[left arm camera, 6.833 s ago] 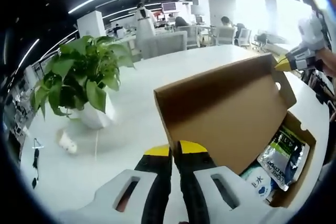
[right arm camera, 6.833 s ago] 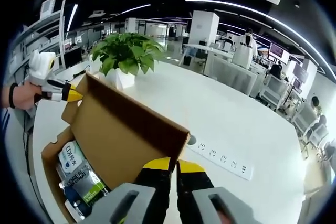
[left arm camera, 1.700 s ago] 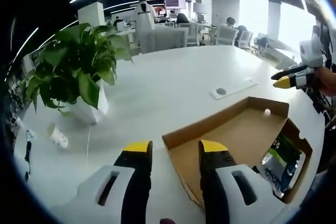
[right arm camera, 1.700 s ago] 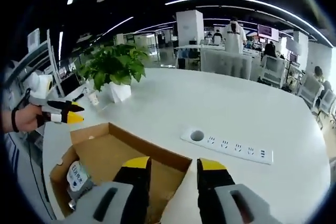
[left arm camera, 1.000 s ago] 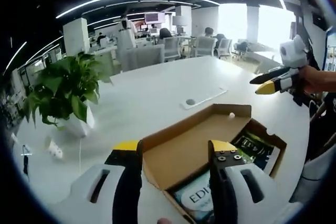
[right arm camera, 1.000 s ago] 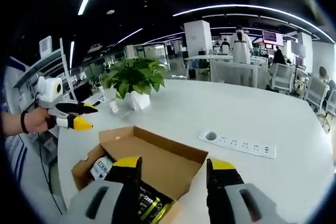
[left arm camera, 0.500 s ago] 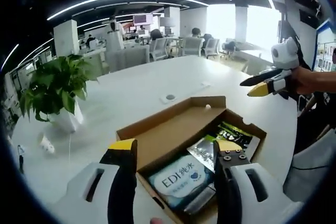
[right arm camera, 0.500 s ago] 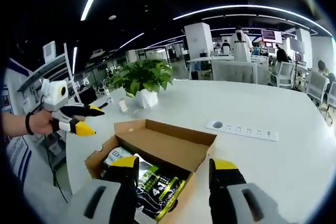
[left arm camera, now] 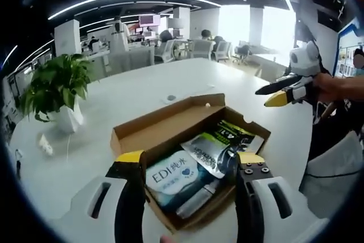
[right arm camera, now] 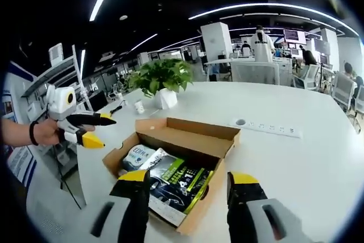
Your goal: Operate the shoe box by opening the lid, removing the specified soft item, and placing it in the target area until the item is outside and the box remains undamaged.
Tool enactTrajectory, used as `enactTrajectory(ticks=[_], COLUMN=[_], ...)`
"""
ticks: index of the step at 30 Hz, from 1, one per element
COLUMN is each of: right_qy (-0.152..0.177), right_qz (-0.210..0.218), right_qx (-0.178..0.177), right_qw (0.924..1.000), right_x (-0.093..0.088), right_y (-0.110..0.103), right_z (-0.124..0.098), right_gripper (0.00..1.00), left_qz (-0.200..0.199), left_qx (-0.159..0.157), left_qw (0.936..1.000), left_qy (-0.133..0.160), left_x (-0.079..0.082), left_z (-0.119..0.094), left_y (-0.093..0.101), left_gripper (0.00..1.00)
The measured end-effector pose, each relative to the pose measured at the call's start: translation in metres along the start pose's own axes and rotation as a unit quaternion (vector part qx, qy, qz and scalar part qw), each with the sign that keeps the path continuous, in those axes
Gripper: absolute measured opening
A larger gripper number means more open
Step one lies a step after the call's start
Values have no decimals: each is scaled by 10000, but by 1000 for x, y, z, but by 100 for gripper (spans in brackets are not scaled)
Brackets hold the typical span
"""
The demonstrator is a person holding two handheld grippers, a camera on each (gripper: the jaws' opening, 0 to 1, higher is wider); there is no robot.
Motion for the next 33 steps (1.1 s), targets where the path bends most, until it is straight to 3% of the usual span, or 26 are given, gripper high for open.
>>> enactTrajectory(ticks=[8, 16, 17, 23, 33], right_qy=[-106, -152, -159, -210, -225], right_qz=[-196, -312, -324, -367, -463], right_qx=[64, 59, 58, 16, -4], right_qw=[9997, 9994, 9993, 9991, 9987], right_x=[-6, -11, -12, -19, -25], right_y=[-15, -21, -22, -21, -22], right_z=[4, 4, 4, 5, -2], right_gripper=[51, 50, 50, 50, 50], left_qz=[-236, -610, -824, -1214, -1637], left_qx=[-80, -216, -311, -338, -331], left_qw=[9996, 9974, 9953, 9901, 9802], left_qy=[-101, -332, -400, -615, -1067], left_x=[-12, -17, -18, -26, -36], left_z=[0, 20, 24, 43, 72], left_y=[4, 14, 17, 23, 31], left_gripper=[60, 53, 52, 48, 40])
Point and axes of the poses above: the point that each gripper's makers call its tool centre point, and the gripper's own axes: z roughly forward along the fingers, y roughly to its right, x roughly out of its top, the point moved 10 cm from there along -z, roughly backward along the fingers, and after that the axes turned 5 degrees about -y, right-handed, at the moved point
